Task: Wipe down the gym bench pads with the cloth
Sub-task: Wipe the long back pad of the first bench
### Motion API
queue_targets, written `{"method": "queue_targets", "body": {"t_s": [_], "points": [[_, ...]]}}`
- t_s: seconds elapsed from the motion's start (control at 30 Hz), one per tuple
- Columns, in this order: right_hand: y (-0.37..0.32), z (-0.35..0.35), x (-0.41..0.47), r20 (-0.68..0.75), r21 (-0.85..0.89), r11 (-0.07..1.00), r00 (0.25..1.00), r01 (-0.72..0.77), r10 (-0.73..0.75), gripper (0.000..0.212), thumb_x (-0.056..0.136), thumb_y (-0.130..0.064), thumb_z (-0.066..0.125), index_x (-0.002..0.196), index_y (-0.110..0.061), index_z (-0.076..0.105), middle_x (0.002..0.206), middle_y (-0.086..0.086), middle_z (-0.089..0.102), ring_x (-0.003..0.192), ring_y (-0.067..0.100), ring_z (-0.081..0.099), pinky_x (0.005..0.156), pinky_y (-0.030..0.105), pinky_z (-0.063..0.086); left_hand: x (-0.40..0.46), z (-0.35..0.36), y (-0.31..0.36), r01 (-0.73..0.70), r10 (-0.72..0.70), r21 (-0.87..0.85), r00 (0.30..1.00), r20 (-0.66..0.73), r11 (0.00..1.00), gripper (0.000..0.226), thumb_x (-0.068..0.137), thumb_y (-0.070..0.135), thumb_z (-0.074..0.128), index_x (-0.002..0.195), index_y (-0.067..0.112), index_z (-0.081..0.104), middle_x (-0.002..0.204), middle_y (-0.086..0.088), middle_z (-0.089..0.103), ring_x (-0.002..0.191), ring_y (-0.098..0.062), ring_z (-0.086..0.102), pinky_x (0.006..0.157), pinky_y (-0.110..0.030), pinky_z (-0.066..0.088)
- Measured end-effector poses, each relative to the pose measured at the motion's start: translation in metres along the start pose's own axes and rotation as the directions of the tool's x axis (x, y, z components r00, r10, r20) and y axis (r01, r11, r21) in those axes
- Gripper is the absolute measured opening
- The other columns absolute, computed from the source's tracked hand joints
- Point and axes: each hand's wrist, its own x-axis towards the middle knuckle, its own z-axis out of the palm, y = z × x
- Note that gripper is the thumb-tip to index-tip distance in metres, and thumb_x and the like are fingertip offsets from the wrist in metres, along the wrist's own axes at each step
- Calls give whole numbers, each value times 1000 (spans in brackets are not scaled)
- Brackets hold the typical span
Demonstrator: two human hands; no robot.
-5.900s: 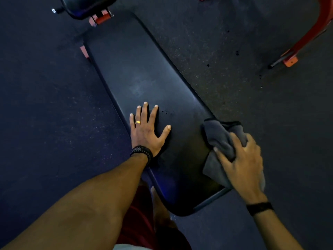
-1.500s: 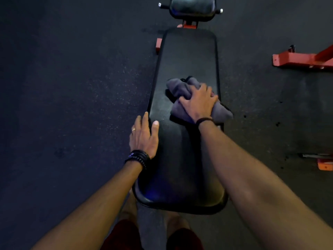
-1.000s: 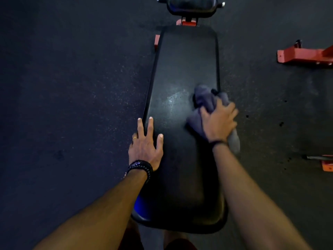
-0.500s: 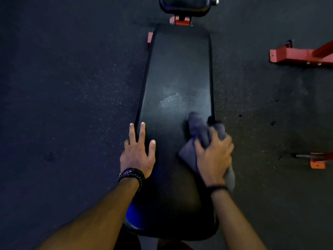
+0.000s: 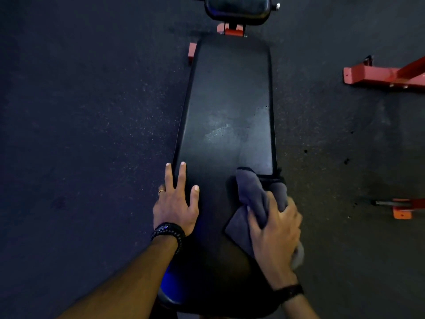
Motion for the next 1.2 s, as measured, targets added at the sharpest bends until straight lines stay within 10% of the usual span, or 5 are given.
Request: {"method": "queue_targets", "body": {"t_s": [0.33,0.5,0.67,1.03,1.2], "points": [[-50,33,227,-1,225,957,982,-183,188,54,88,-53,59,136,-29,49,129,17,48,118,40,51,96,47,44,-2,-1,-2,-5,5,-21,1000,2,1000,63,98,57,22,153,44,-4,164,8,-9,142,-37,31,92,-52,51],[-10,11,99,-65,164,983,995,86,-77,46,93,-49,56,134,-33,45,120,14,48,109,33,51,89,43,46,-2,-1,-1,-10,9,-20,1000,-8,1000,62,99,57,21,154,42,-4,164,6,-9,141,-37,32,89,-50,52],[21,0,-27,-55,104,991,995,-82,88,50,82,-48,65,127,-36,48,118,13,49,106,34,53,79,44,50,-1,0,-4,-17,17,-34,1000,-16,999,62,99,58,19,154,41,-5,164,4,-10,141,-37,33,88,-48,54],[-59,41,245,-65,129,984,989,-121,130,56,88,-49,61,138,-26,49,132,21,46,124,42,46,98,49,41,0,4,-8,-48,45,-48,997,-60,998,63,98,58,18,154,38,-4,164,2,-8,133,-31,41,84,-43,55],[-46,31,142,-89,-97,984,983,152,-160,52,90,-47,57,136,-27,47,130,17,45,121,39,43,96,52,39,1,3,-7,-37,33,-85,999,-43,996,63,99,57,20,154,39,-5,164,2,-10,135,-33,39,89,-45,53]]}}
